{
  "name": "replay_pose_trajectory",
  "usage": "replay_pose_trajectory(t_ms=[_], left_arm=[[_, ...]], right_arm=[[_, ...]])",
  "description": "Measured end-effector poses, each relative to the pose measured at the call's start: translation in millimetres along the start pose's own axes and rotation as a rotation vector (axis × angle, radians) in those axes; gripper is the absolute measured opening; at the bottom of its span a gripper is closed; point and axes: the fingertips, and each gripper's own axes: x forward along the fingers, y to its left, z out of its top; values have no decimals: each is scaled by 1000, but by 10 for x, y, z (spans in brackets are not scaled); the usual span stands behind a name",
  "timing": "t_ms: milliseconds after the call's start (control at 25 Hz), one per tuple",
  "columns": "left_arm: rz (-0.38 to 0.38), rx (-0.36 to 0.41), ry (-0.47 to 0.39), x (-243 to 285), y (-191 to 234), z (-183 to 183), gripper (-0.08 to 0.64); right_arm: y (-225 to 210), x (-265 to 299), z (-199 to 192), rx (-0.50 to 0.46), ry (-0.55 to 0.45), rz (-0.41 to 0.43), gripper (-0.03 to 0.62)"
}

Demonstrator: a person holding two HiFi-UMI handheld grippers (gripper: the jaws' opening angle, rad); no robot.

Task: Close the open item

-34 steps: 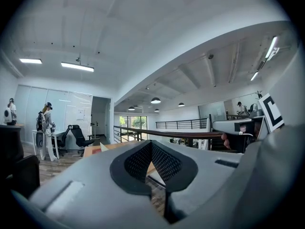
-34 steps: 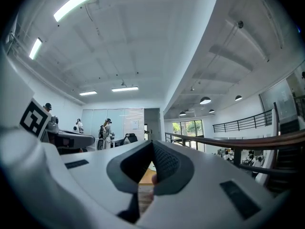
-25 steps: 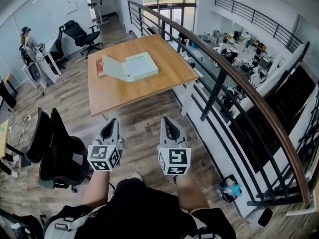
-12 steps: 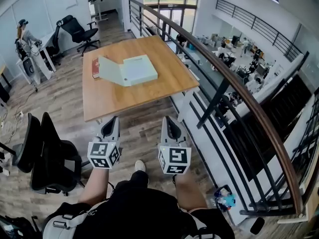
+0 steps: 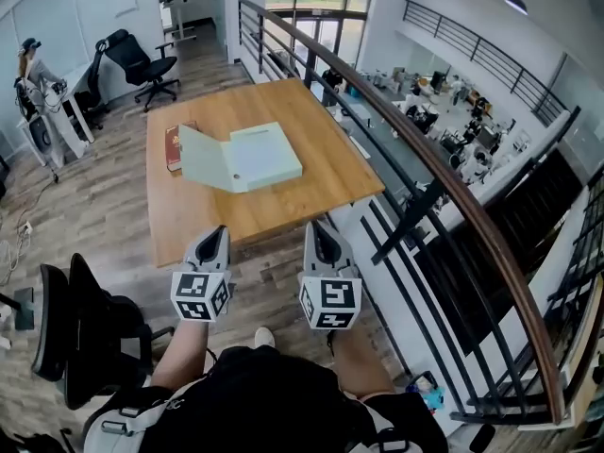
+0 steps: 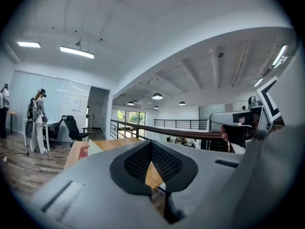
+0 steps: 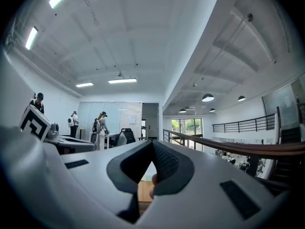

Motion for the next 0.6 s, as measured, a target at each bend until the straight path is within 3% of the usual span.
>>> replay_pose_trajectory(t_ms=[320,600], left_arm=[[-3,-45,0,563,604,-75,-2],[-19,-64,27,825,854,-218,-2]], right_arm=[[144,860,-101,-29,32,19,3],[237,1256,-224,-44,60,22,3]])
